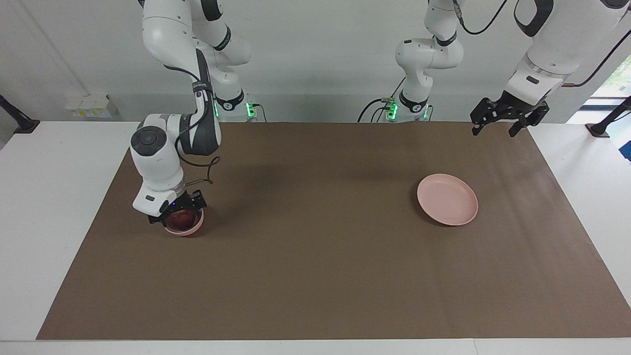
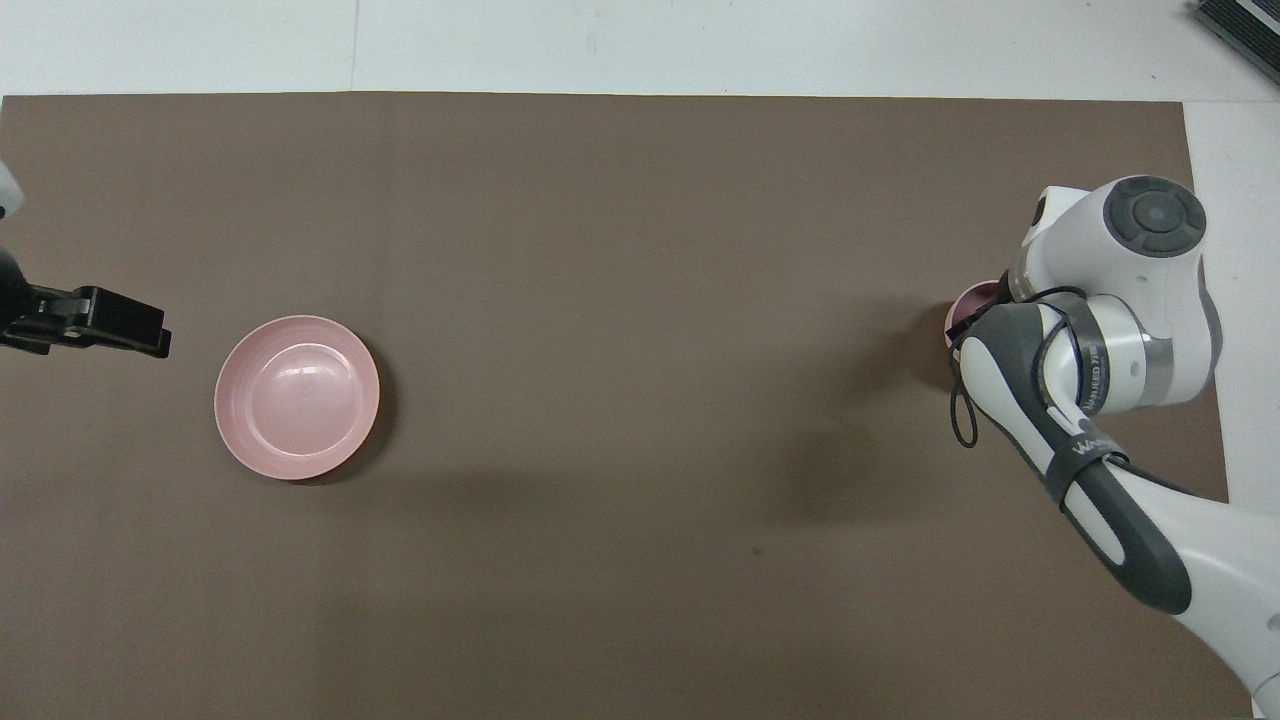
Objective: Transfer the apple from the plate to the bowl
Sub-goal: 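Release the apple in the bowl and raise the right gripper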
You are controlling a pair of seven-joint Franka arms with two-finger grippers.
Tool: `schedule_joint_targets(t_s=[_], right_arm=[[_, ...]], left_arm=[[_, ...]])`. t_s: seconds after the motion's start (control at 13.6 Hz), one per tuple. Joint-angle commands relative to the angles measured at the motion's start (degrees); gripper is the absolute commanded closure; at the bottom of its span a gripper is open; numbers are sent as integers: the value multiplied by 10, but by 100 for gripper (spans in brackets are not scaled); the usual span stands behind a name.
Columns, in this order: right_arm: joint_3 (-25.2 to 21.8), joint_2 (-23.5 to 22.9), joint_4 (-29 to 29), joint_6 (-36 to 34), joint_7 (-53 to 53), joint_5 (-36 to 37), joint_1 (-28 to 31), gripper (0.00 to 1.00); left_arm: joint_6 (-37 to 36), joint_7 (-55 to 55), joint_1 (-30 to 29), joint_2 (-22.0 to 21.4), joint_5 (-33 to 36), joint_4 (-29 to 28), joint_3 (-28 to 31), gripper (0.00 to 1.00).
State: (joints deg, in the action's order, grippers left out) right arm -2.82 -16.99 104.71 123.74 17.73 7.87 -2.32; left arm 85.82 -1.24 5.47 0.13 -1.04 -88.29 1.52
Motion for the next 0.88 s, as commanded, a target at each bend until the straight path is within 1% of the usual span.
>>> schedule_joint_targets(t_s=[0.0, 0.15, 0.29, 0.59, 0.74, 0.81], right_arm=[[11, 40, -8, -51, -62, -15, -1, 0], [10, 56, -28, -88, -82, -54, 7, 0], [4, 85, -38, -117, -82, -64, 14, 0], [-2, 175, -46, -200, -96, -64, 33, 0], [-6, 205, -69, -268, -127, -67, 34, 0], [-6, 226, -70, -292, -137, -75, 34, 0]], left_arm=[[-2, 0, -2, -15, 10, -15, 6, 0], [-2, 0, -2, -15, 10, -15, 6, 0], [-2, 0, -1, -15, 10, -15, 5, 0], [-2, 0, -2, -15, 10, -15, 5, 0], [-2, 0, -1, -15, 10, -15, 5, 0], [-3, 0, -1, -15, 10, -15, 5, 0]])
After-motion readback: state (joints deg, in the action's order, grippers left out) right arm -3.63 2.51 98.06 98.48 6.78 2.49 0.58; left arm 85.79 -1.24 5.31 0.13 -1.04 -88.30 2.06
